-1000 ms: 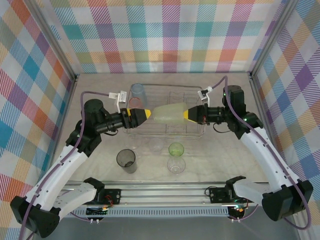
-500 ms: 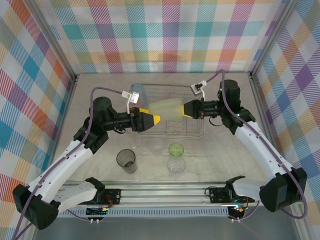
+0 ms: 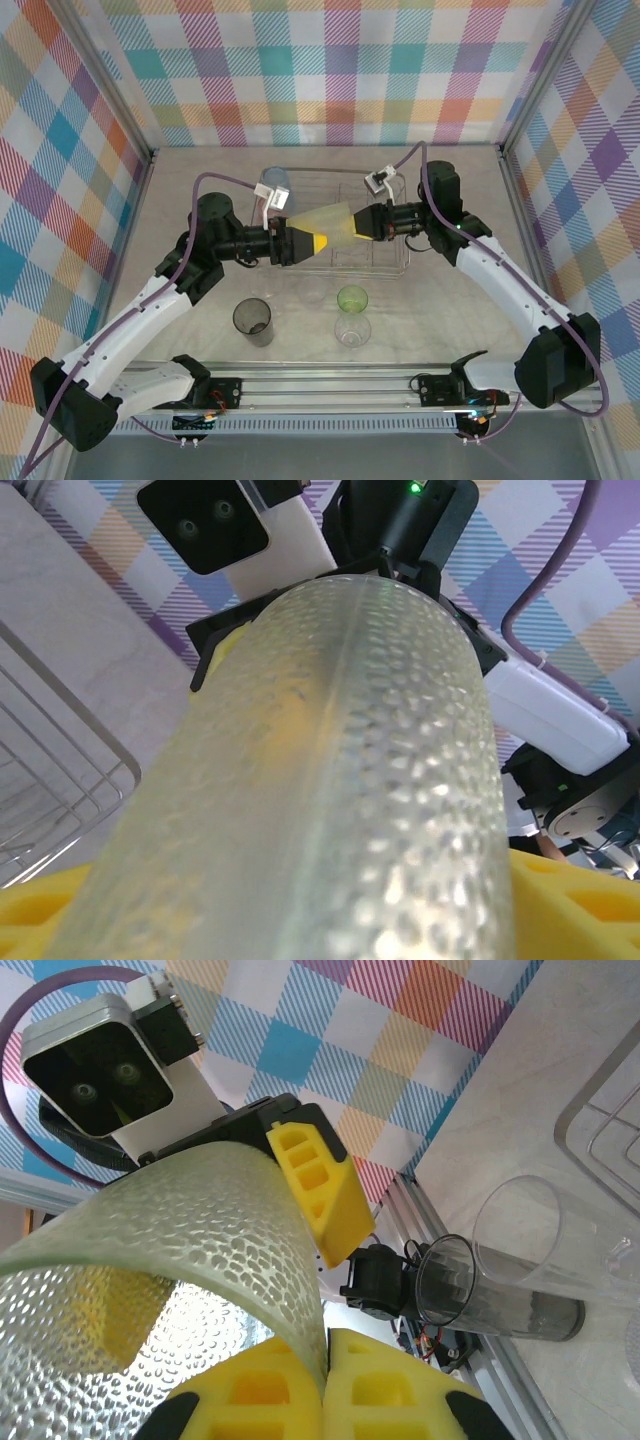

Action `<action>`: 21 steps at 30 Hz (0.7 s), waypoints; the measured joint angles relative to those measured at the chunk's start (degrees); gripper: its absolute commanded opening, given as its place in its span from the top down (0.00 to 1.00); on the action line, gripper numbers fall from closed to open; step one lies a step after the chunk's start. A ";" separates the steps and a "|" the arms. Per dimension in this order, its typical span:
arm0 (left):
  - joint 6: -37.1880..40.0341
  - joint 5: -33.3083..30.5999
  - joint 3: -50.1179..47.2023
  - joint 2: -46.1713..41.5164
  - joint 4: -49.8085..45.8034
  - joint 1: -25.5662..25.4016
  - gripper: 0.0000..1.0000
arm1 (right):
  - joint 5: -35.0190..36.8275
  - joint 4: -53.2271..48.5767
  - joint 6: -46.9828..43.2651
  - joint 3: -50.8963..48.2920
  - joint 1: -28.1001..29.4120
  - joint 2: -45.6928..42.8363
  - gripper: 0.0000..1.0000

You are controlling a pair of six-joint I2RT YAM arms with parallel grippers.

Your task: Load the cups into the dish rack

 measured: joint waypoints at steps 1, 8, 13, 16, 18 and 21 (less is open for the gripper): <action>0.15 -0.15 0.00 -0.07 -0.15 -0.02 0.39 | -0.15 -0.07 -0.17 0.00 0.00 0.09 1.00; 1.38 -2.14 0.00 -1.64 -2.43 -0.55 0.78 | -0.57 -0.85 -1.88 0.09 0.24 0.26 0.79; 3.85 -8.50 0.48 -4.22 -7.45 -0.74 0.99 | 3.28 -5.92 -4.72 0.59 0.37 0.26 0.09; 5.75 -13.94 2.62 -5.75 -13.33 -0.74 1.00 | 7.85 -11.02 -7.21 1.46 0.20 -0.11 0.05; 6.99 -19.21 5.68 -6.08 -19.26 -0.74 1.00 | 13.68 -16.35 -9.25 2.32 0.13 -1.18 0.04; 8.68 -29.44 13.64 -3.87 -31.23 -0.74 1.00 | 25.33 -24.04 -11.47 2.60 -0.35 -4.74 0.01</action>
